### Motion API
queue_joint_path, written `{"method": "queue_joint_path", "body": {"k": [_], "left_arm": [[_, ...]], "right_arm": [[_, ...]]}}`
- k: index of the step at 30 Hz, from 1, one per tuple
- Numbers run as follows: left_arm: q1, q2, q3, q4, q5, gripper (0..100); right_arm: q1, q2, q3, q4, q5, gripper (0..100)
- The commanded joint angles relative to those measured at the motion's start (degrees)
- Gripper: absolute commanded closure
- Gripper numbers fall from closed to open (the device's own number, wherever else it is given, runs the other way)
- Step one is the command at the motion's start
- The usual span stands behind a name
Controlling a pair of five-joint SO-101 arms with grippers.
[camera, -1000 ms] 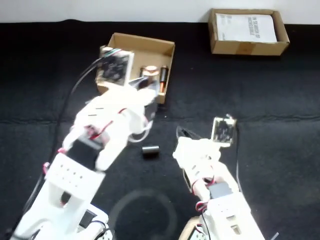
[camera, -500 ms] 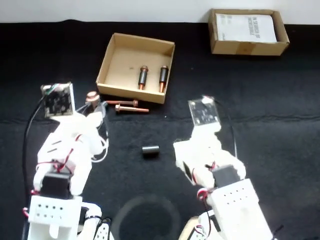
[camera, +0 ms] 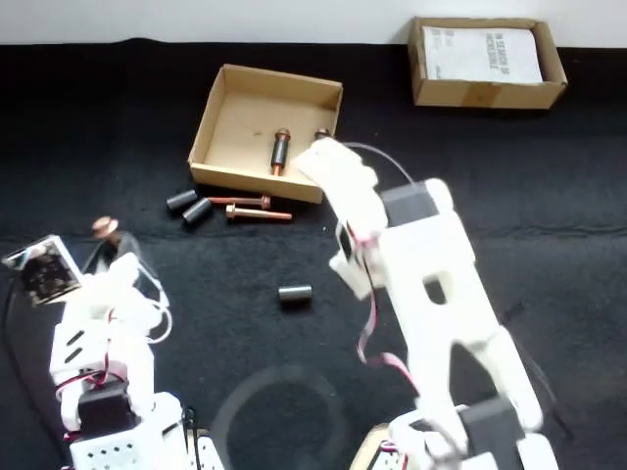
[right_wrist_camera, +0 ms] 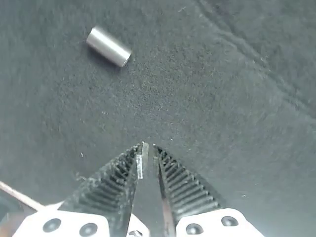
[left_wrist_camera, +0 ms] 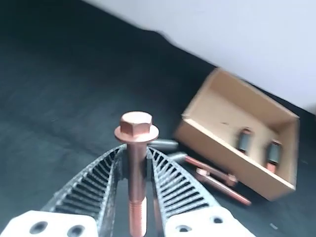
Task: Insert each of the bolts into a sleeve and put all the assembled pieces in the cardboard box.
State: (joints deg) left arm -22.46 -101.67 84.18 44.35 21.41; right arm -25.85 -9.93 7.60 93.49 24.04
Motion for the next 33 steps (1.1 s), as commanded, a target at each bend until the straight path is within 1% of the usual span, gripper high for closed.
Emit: {"method": "queue_joint_path", "body": {"k": [1,4,7,11,17,20,22,26,27,33], "left_arm": [[-5.3,-1.7,0.0,0.1,4.6,99],[-6.5,-1.7,0.0,0.1,6.0,99],[-6.5,-1.7,1.1,-0.1,7.9,99],[-6.5,-1.7,4.4,-0.2,8.4,99],[-7.5,-1.7,6.5,-0.2,9.8,99],[-9.6,-1.7,6.9,-0.2,9.6,99],[-10.3,-1.7,8.5,-0.5,9.4,99],[-10.4,-1.7,13.0,-6.2,9.3,99],[-10.4,-1.7,13.1,-7.2,9.3,99],[-10.4,-1.7,13.1,-7.3,9.3,99]], "right_arm": [[-0.1,14.3,-17.9,7.5,4.7,97.8],[-0.7,22.1,-25.6,7.5,4.8,93.8],[-4.3,26.0,-28.7,7.4,7.1,88.8],[-9.4,29.1,-30.7,6.0,7.0,88.2],[-14.5,34.5,-30.7,4.6,7.3,88.2],[-15.3,37.8,-31.1,2.5,7.7,87.8],[-15.9,40.1,-31.2,1.9,10.4,85.8],[-16.6,42.9,-31.2,1.3,12.0,79.6],[-16.6,43.4,-31.2,1.3,12.0,79.2],[-16.3,45.1,-31.2,1.3,13.2,79.2]]}}
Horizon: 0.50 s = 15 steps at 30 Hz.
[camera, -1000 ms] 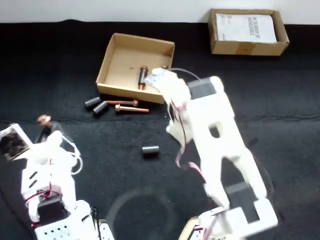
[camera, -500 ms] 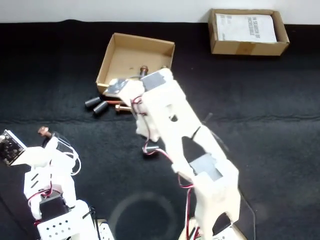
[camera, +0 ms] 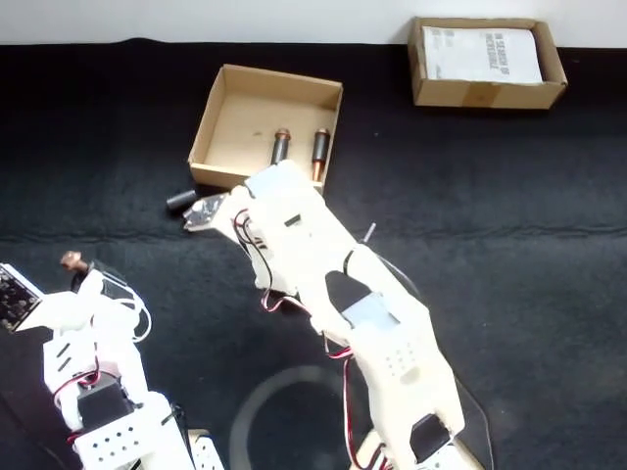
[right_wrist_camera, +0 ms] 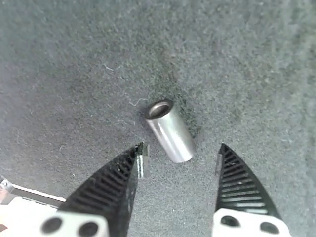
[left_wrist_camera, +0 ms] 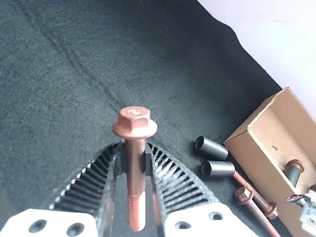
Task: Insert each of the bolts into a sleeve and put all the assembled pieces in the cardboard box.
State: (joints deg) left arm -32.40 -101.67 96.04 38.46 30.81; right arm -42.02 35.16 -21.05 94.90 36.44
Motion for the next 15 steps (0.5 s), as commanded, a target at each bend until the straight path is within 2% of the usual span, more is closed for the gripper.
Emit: {"method": "queue_joint_path", "body": {"k": [1,7,12,13,15], "left_arm": [[-0.5,-1.7,1.2,-1.4,-0.1,99],[-0.6,-1.7,1.2,-1.4,-0.1,99],[-2.4,-1.8,1.2,-1.5,-0.1,99],[-2.4,-1.8,1.2,-1.5,-0.1,99],[-2.4,-1.8,1.2,-1.5,-0.1,99]], "right_arm": [[-0.3,0.6,-2.5,-0.1,0.8,79.2],[-2.7,3.9,-2.5,-0.5,0.8,79.2],[-3.1,5.5,-2.5,-4.6,0.8,79.5],[-3.1,5.7,-2.5,-5.2,0.4,81.0],[-3.0,6.0,-2.5,-6.0,0.4,90.4]]}}
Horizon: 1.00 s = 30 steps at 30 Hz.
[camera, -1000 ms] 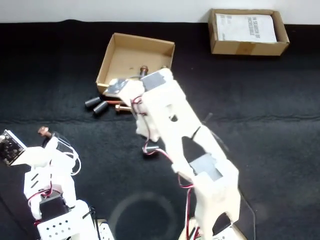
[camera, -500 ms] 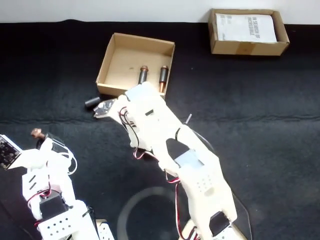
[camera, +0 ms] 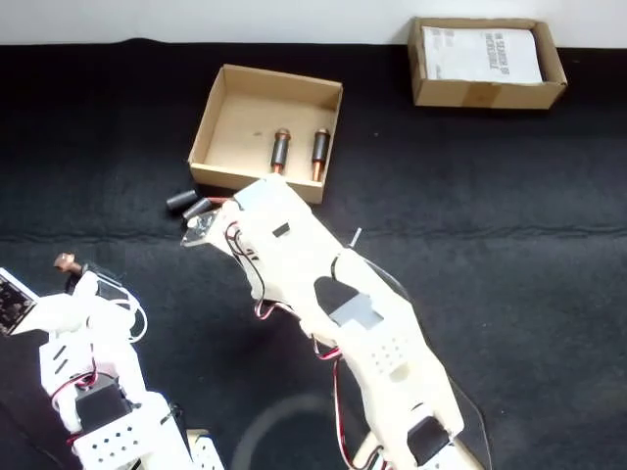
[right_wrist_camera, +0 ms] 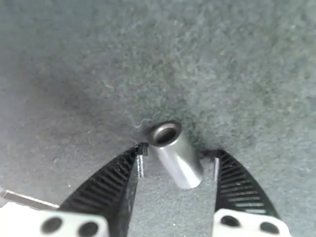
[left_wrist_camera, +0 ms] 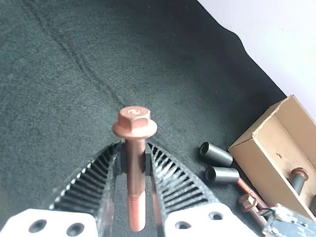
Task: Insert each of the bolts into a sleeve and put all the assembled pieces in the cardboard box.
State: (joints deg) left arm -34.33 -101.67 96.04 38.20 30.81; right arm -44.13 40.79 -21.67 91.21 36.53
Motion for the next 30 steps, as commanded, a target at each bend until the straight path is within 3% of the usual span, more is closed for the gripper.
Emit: {"method": "queue_joint_path", "body": {"k": [1,8,15,22,30], "left_arm": [[-0.5,-1.8,1.2,-1.2,-0.1,99],[-0.7,-1.8,1.2,-1.2,0.1,99],[-0.2,-1.7,1.2,-1.1,0.4,99],[1.5,-1.3,1.2,-1.1,0.2,99],[6.4,-1.3,1.2,3.4,0.1,99]], "right_arm": [[-0.9,0.7,-1.9,-2.7,0.3,97.6],[1.0,0.5,-3.2,2.2,0.3,99.0],[4.8,-7.1,-16.8,6.5,-0.4,99.1],[6.7,-16.9,-29.6,9.7,-10.7,99.1],[9.2,-33.2,-30.4,9.9,-17.8,99.1]]}}
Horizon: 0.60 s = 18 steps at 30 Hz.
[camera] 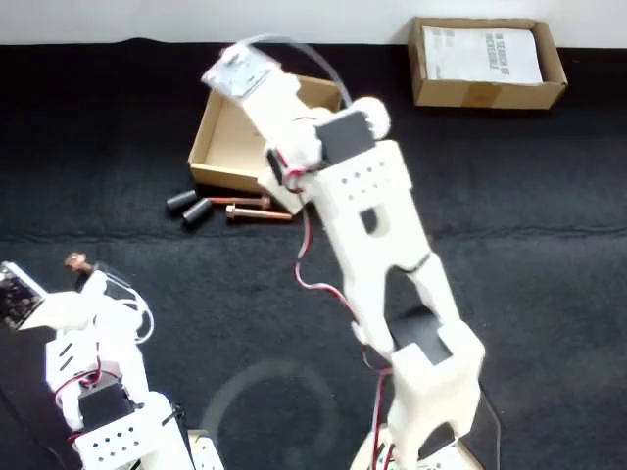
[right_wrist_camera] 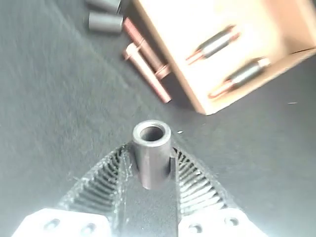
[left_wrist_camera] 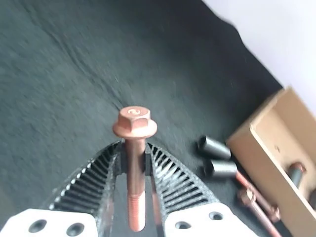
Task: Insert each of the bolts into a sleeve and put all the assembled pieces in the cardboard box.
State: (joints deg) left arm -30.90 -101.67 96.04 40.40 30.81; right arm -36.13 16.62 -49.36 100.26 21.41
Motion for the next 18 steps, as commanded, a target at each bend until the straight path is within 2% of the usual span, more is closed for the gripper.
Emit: {"method": "queue_joint_path", "body": {"k": [1,3,8,12,16,18], "left_arm": [[4.2,-1.5,1.2,1.8,0.0,99],[6.7,-1.6,1.2,2.9,-0.4,99],[13.6,-1.5,1.2,3.0,-6.8,99],[17.5,-1.6,1.2,2.7,-11.0,99],[20.9,-1.7,0.6,2.5,-19.2,99],[22.5,-1.7,-0.2,1.5,-24.3,99]], "right_arm": [[1.5,-11.3,-2.5,0.8,-3.9,99.1],[1.6,-16.3,-0.7,0.8,-4.7,99.1],[1.6,-31.7,12.0,0.8,-4.7,99.1],[1.7,-45.2,29.5,0.8,-4.7,99.1],[1.7,-58.9,50.6,0.6,-5.4,99.1],[1.7,-64.9,60.9,-0.4,-8.4,99.1]]}}
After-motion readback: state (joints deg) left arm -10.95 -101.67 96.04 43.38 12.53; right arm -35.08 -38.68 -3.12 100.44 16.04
